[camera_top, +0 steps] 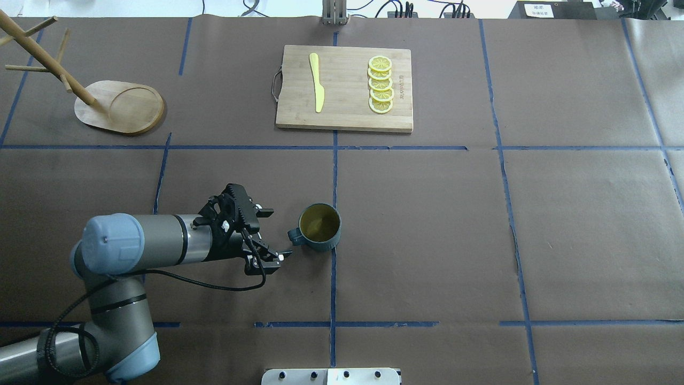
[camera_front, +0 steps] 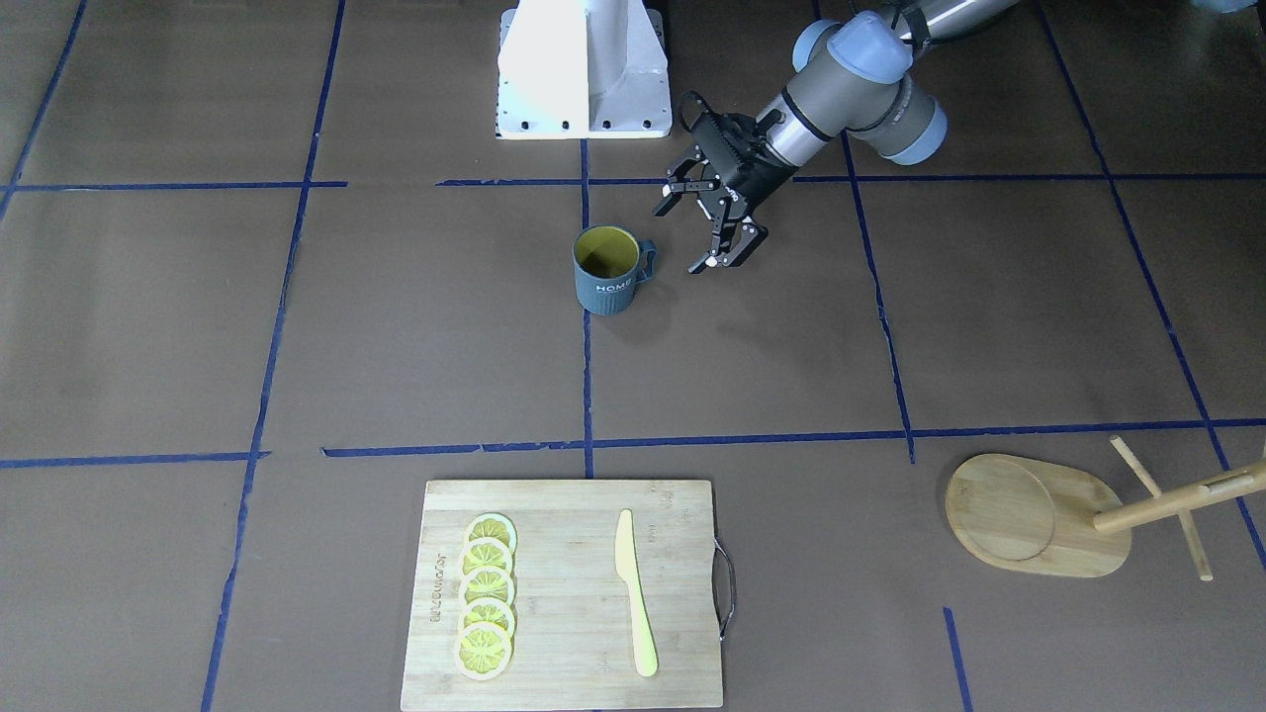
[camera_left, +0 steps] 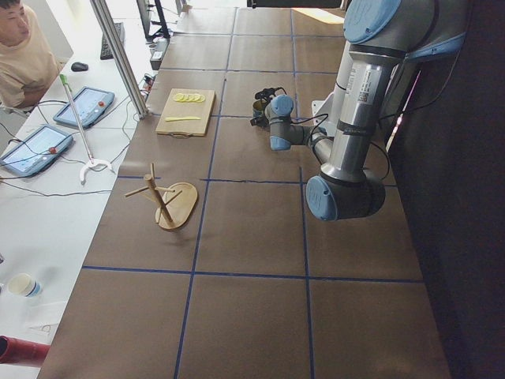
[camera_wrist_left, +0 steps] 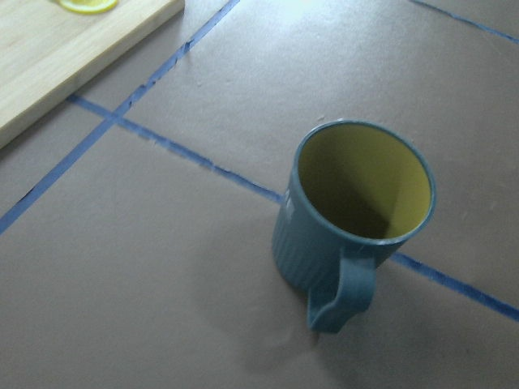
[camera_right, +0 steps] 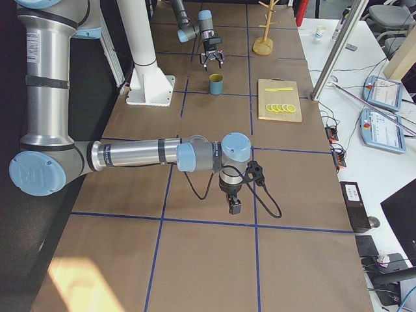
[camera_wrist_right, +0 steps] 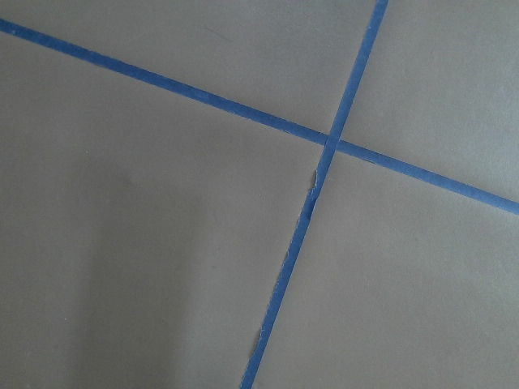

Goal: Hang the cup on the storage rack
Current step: 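Move the left gripper to the teal mug's handle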

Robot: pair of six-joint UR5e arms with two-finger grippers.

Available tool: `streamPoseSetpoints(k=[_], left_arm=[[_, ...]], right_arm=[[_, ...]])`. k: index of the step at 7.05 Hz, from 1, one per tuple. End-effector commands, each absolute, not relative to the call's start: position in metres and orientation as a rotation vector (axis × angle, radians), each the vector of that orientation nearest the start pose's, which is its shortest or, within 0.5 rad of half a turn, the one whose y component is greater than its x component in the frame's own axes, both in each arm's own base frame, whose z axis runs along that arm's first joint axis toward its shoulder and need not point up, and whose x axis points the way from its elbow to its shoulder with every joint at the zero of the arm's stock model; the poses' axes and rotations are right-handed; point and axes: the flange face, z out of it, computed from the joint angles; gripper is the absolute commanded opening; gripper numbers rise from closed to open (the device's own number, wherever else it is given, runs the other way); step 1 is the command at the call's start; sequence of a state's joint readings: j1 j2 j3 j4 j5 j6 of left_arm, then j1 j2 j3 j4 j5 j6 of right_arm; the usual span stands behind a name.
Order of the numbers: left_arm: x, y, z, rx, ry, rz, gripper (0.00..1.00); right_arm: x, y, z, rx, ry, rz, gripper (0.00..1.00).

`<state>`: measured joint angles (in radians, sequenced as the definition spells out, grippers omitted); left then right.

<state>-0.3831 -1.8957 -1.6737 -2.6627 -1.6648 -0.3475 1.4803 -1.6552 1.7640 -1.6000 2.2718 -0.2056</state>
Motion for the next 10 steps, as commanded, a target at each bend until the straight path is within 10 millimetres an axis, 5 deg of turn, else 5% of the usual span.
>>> streamPoseSetpoints(k=[1, 3, 5, 6, 8, 10], left_arm=[[0.534, -0.333, 0.318, 1.182, 1.189, 0.674, 1.00], [0.560, -0.339, 0.328, 1.167, 1.180, 0.684, 1.00], [0.566, -0.339, 0.340, 1.152, 1.163, 0.696, 0.96], [0.566, -0.339, 0.344, 1.149, 1.157, 0.699, 0.80], [0.564, -0.337, 0.346, 1.143, 1.160, 0.696, 0.12], [0.563, -0.337, 0.340, 1.151, 1.175, 0.687, 0.06]], right_arm=[[0.027, -0.464, 0.611, 0.117, -0.698, -0.312, 1.00], [0.027, -0.464, 0.611, 0.117, -0.698, -0.312, 1.00], [0.027, -0.464, 0.612, 0.116, -0.698, -0.311, 1.00], [0.027, -0.464, 0.611, 0.117, -0.698, -0.312, 1.00], [0.027, -0.464, 0.611, 0.119, -0.698, -0.312, 1.00], [0.027, -0.464, 0.611, 0.119, -0.698, -0.312, 1.00]])
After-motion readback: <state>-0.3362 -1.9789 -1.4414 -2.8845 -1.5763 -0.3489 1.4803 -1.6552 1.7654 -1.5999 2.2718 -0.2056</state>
